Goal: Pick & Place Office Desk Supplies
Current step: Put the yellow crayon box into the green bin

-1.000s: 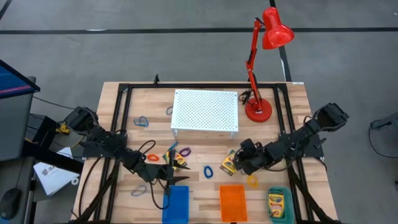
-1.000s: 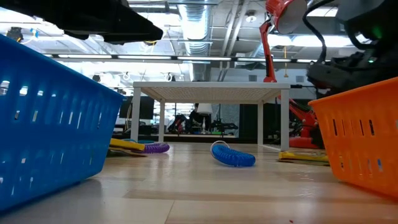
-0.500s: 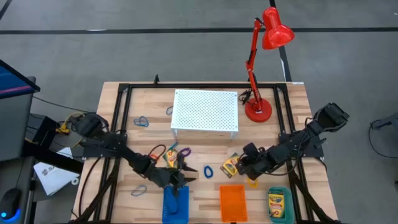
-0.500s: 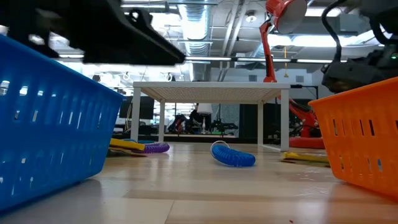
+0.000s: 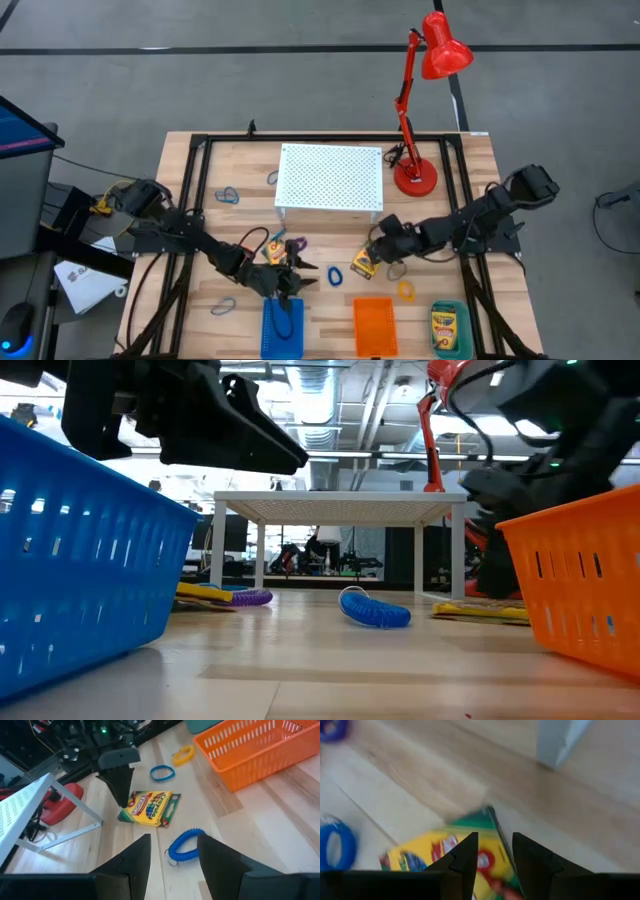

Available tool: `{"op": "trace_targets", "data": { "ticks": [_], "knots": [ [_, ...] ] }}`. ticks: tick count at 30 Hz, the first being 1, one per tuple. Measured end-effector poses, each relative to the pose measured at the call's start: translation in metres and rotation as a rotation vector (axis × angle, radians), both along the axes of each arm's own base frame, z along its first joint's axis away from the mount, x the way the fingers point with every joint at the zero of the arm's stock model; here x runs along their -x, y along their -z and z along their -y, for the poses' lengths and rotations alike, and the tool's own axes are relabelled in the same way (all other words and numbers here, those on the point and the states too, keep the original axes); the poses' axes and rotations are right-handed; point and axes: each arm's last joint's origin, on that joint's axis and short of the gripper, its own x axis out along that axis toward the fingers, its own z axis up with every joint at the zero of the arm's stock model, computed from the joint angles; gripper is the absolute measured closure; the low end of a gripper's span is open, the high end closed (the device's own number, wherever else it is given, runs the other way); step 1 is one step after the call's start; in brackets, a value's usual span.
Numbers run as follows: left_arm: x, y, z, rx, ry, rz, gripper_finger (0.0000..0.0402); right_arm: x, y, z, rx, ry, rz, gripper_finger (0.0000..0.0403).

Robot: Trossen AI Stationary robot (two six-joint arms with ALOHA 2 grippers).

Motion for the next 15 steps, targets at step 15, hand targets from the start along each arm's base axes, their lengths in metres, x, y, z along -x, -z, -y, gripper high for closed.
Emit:
{"op": "trace_targets", "data": {
  "ticks": [15],
  "knots": [
    [0.001,-0.001,0.002,0.008,0.005,0.002,0.0247,0.001,0.000,-0.004,0.010,-0.124,-0.039,0.0285]
  ]
}}
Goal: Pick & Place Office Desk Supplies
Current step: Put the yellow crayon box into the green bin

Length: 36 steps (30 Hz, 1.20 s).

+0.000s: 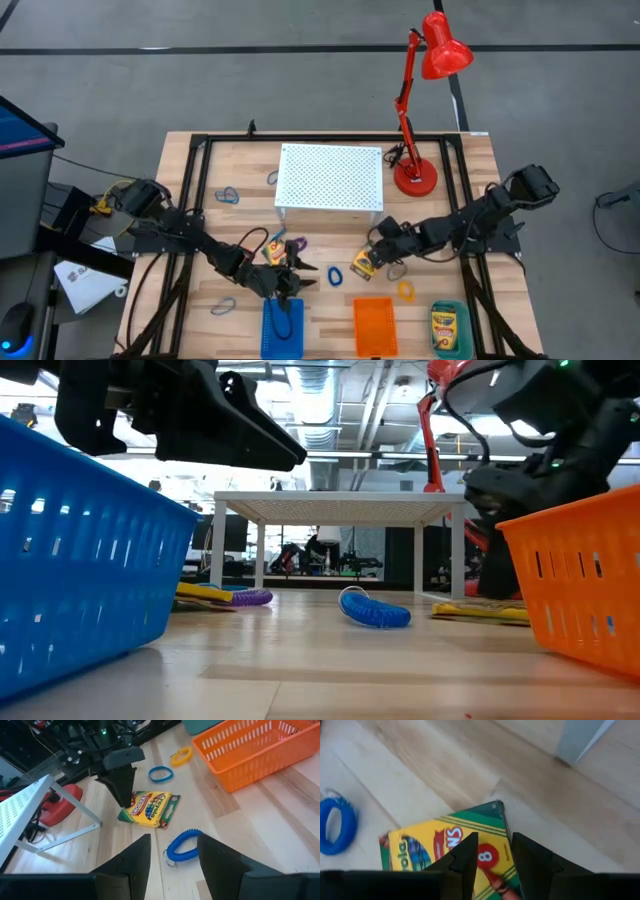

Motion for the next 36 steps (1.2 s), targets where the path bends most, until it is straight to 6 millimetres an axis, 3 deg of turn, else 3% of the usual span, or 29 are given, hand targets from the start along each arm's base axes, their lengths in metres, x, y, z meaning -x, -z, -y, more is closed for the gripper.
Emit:
{"op": "trace_targets", "data": {
  "ticks": [11,21,27,36],
  "knots": [
    [0.000,0.000,0.001,0.024,0.023,-0.007,0.0247,0.024,0.003,-0.034,-0.060,0.059,-0.035,0.0285],
    [0.000,0.000,0.001,0.022,0.026,-0.008,0.0247,0.032,0.003,-0.048,-0.092,0.002,-0.050,0.0285],
    [0.000,0.000,0.002,0.033,0.046,-0.010,0.0247,0.030,0.003,-0.046,-0.110,0.078,-0.029,0.0285],
    [0.000,0.000,0.002,0.041,0.060,-0.010,0.0247,0.009,0.017,-0.016,0.048,0.236,0.027,0.0285]
  ]
}}
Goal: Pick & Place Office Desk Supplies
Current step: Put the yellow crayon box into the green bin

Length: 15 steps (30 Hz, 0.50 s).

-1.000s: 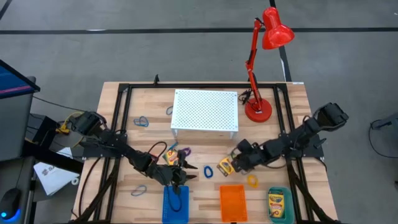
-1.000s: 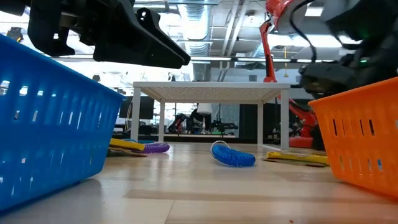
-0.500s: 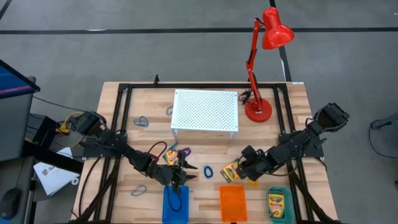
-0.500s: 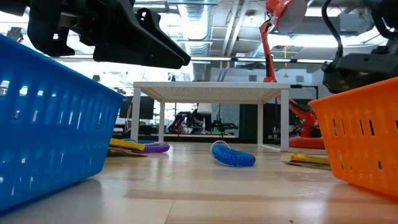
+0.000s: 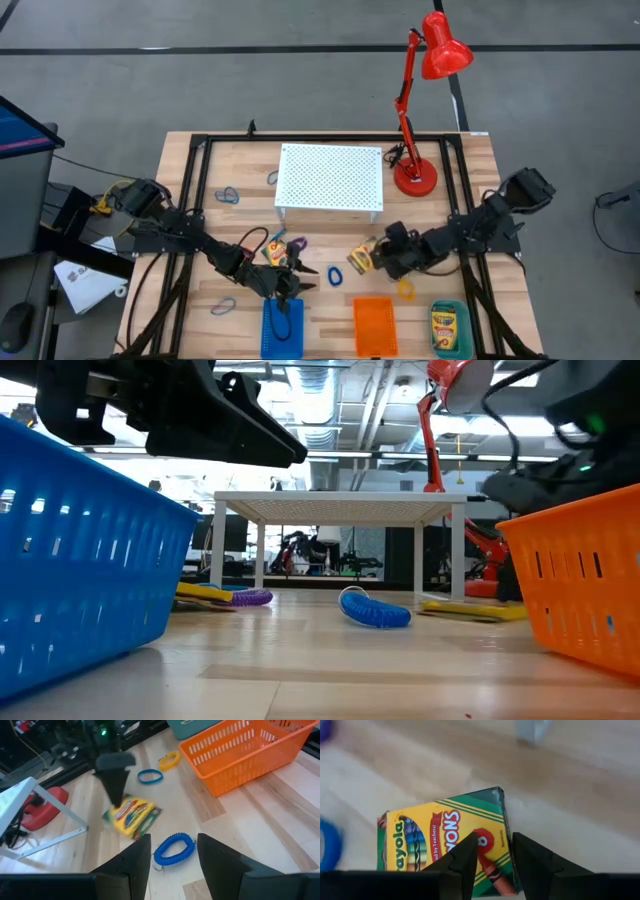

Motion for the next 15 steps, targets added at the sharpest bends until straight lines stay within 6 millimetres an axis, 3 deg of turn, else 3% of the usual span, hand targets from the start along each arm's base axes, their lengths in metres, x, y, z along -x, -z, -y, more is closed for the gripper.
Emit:
{"op": "trace_targets", "data": {
  "ticks": [7,15],
  "knots": [
    [0.001,0.000,0.001,0.006,0.008,-0.005,0.0247,-0.034,0.023,0.002,0.031,-0.043,0.163,0.0284],
    [0.002,0.000,0.005,0.014,0.027,-0.003,0.0247,-0.042,0.004,-0.021,-0.062,-0.177,0.185,0.0284]
  ]
}}
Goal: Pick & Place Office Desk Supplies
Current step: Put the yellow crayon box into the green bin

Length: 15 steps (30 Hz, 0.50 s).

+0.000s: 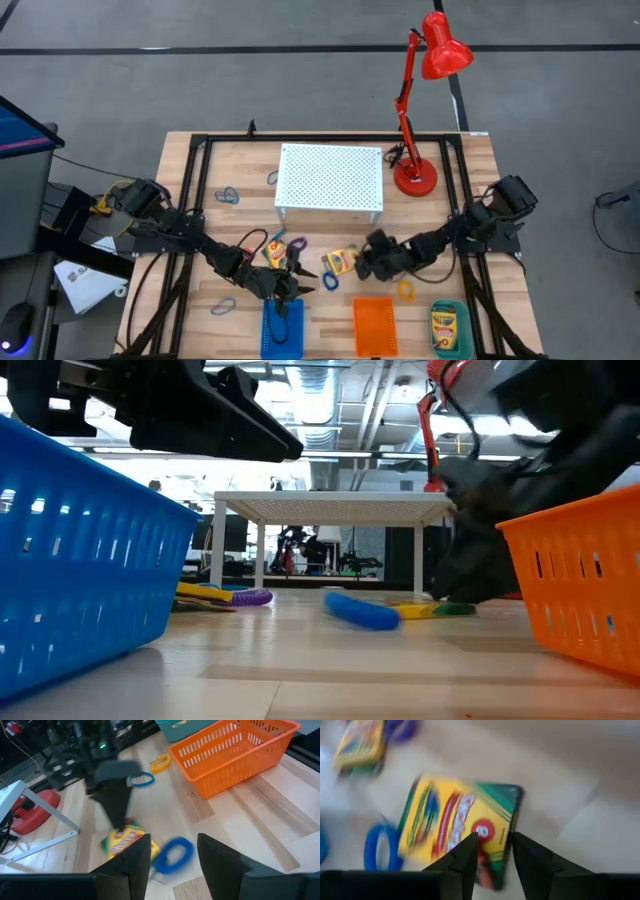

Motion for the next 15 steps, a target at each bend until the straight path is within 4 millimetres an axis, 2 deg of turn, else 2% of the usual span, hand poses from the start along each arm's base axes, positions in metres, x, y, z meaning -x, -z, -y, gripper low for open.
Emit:
{"op": "trace_targets", "data": {
  "ticks": [7,15],
  "knots": [
    [-0.0003,-0.0006,0.0002,0.002,0.001,0.006,0.0247,-0.0023,0.0034,-0.0059,0.004,0.016,-0.065,0.0300],
    [-0.0003,-0.0006,0.0002,0.003,0.000,0.007,0.0247,-0.0046,0.0031,-0.0103,0.042,-0.032,-0.028,0.0394]
  ]
}}
